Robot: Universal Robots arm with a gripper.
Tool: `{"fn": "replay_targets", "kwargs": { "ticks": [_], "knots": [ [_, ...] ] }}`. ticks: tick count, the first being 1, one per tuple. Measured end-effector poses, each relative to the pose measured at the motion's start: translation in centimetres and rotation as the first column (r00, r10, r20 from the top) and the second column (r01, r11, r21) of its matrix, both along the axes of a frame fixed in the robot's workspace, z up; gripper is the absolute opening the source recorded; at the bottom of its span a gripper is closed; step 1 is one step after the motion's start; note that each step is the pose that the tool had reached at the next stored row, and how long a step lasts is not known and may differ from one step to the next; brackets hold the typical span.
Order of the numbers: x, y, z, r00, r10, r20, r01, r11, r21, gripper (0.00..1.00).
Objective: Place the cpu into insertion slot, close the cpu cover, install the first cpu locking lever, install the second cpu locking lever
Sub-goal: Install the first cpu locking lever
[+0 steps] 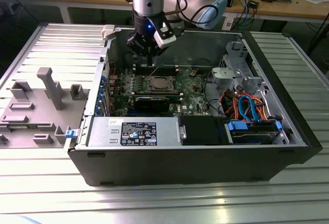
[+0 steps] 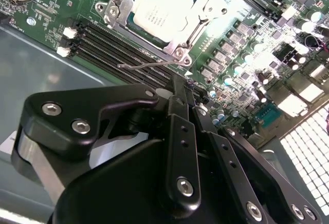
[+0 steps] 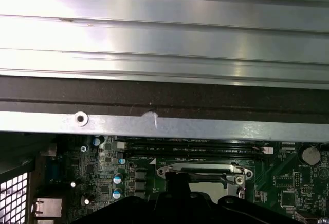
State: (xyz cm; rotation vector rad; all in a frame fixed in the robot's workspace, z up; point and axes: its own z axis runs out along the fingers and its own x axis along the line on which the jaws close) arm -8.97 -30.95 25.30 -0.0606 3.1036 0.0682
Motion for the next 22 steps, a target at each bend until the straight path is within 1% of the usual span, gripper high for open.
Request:
{"fn": "replay_targets", "kwargs": {
  "ticks": [7, 18, 20, 22],
  "knots": [
    [0.6, 0.0, -0.13, 1.0, 0.0, 0.0001, 0.0, 1.0, 0.0001, 0.11],
    [0.63, 0.0, -0.13, 1.0, 0.0, 0.0001, 0.0, 1.0, 0.0001, 0.11],
    [0.65, 0.0, -0.16, 1.0, 0.0, 0.0002, 0.0, 1.0, 0.0077, 0.11],
    [0.68, 0.0, -0.29, 1.0, 0.0, 0.0002, 0.0, 0.9999, 0.0122, 0.11]
  ]
}}
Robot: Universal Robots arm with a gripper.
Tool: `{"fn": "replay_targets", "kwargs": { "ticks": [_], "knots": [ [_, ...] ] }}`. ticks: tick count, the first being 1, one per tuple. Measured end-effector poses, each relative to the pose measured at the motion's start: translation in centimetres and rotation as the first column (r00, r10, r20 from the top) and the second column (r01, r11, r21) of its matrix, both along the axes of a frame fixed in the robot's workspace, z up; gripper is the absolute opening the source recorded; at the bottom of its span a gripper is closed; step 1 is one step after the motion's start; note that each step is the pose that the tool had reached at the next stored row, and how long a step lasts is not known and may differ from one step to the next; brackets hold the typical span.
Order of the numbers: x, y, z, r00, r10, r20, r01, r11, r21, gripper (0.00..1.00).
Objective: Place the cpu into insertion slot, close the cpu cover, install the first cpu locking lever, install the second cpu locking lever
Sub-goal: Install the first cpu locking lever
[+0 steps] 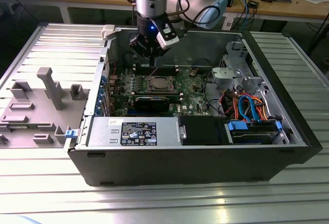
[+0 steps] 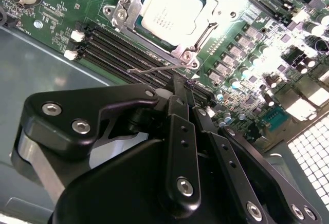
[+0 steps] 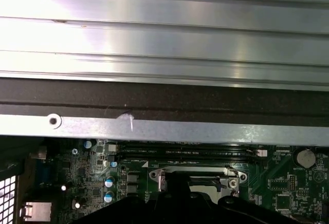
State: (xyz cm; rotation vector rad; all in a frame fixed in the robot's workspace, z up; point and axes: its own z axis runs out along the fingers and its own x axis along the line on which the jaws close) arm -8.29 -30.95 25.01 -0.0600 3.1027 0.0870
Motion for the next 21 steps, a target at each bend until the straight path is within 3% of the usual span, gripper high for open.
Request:
{"fn": "replay_targets", "kwargs": {
  "ticks": [5, 20, 21],
  "knots": [
    [0.36, 0.0, -0.33, 1.0, 0.0, 0.0, 0.0, 1.0, 0.0085, 0.11],
    [0.49, 0.0, -0.4, 1.0, 0.0, -0.0001, 0.0, 1.0, 0.0091, 0.11],
    [0.51, 0.0, -0.42, 1.0, 0.0, 0.0, 0.0, 0.9999, 0.0125, 0.11]
  ]
}}
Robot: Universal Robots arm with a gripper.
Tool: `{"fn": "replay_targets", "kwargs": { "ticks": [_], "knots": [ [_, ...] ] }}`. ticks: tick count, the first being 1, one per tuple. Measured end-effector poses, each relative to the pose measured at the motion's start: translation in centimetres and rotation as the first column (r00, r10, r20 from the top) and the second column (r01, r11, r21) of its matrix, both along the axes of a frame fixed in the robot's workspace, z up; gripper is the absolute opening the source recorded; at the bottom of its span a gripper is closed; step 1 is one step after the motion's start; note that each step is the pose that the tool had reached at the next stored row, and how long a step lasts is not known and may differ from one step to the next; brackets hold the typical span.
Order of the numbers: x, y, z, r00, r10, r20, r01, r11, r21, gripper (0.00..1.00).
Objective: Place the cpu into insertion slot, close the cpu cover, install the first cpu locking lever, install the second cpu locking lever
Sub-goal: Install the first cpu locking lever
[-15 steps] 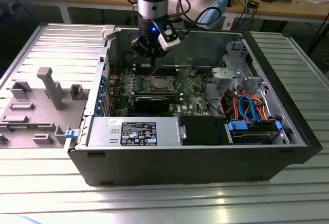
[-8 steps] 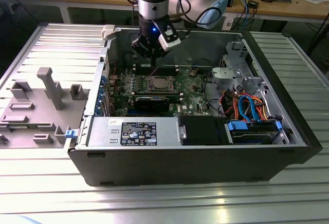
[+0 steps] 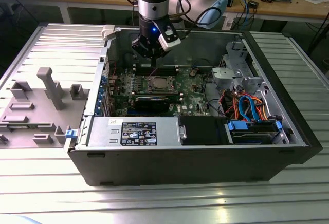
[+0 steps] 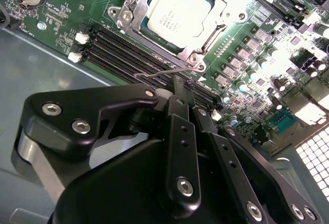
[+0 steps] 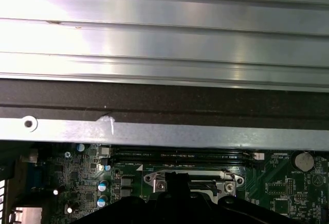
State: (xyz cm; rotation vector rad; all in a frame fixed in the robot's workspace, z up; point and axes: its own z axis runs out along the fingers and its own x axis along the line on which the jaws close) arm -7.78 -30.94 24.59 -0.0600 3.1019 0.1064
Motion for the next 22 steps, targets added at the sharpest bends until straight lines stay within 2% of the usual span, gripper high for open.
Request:
{"fn": "replay_targets", "kwargs": {
  "ticks": [1, 2, 6, 14, 22],
  "knots": [
    [0.0, 0.01, -0.04, 1.0, 0.0, 0.0001, 0.0, 1.0, 0.0042, 0.11],
    [0.0, 0.0, -0.06, 1.0, 0.0, 0.0001, 0.0, 1.0, 0.0045, 0.11],
    [0.27, 0.0, -0.19, 1.0, 0.0, 0.0, 0.0, 1.0, 0.0046, 0.11],
    [1.43, 0.02, -0.48, 1.0, 0.0, -0.0011, 0.0, 1.0, 0.0044, 0.11],
    [2.09, 0.08, -0.89, 1.0, 0.0, -0.0022, 0.0, 1.0, 0.0043, 0.11]
  ]
}}
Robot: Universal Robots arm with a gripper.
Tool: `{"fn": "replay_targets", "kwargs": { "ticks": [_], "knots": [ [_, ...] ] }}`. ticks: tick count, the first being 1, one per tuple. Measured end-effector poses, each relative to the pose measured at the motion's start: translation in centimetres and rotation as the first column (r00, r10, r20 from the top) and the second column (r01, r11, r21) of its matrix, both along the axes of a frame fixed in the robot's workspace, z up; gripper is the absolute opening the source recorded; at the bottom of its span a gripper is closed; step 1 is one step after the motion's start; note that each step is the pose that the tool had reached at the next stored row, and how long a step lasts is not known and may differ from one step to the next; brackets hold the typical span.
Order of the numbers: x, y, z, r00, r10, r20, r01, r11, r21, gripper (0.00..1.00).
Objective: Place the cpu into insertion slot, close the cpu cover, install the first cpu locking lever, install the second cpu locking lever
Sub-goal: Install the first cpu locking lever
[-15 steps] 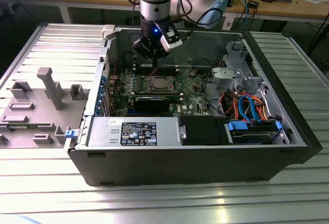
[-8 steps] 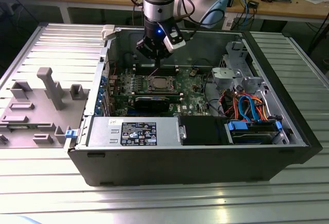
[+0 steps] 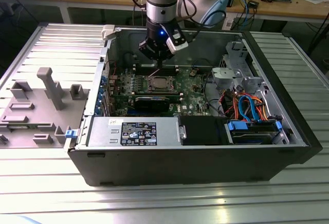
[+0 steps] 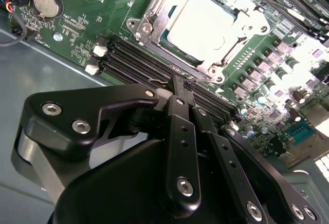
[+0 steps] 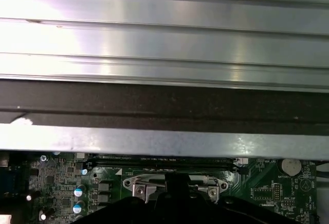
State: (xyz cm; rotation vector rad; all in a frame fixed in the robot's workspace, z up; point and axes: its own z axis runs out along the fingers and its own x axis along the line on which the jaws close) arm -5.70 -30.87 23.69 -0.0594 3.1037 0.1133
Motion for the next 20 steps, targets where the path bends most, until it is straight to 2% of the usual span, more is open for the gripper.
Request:
{"fn": "replay_targets", "kwargs": {
  "ticks": [10, 20],
  "knots": [
    [0.97, 0.11, -0.95, 1.0, 0.0, -0.0001, 0.0, 1.0, 0.0001, 0.11],
    [1.37, 0.11, -1.69, 1.0, 0.0, -0.0002, 0.0, 1.0, 0.0, 0.11]
  ]
}}
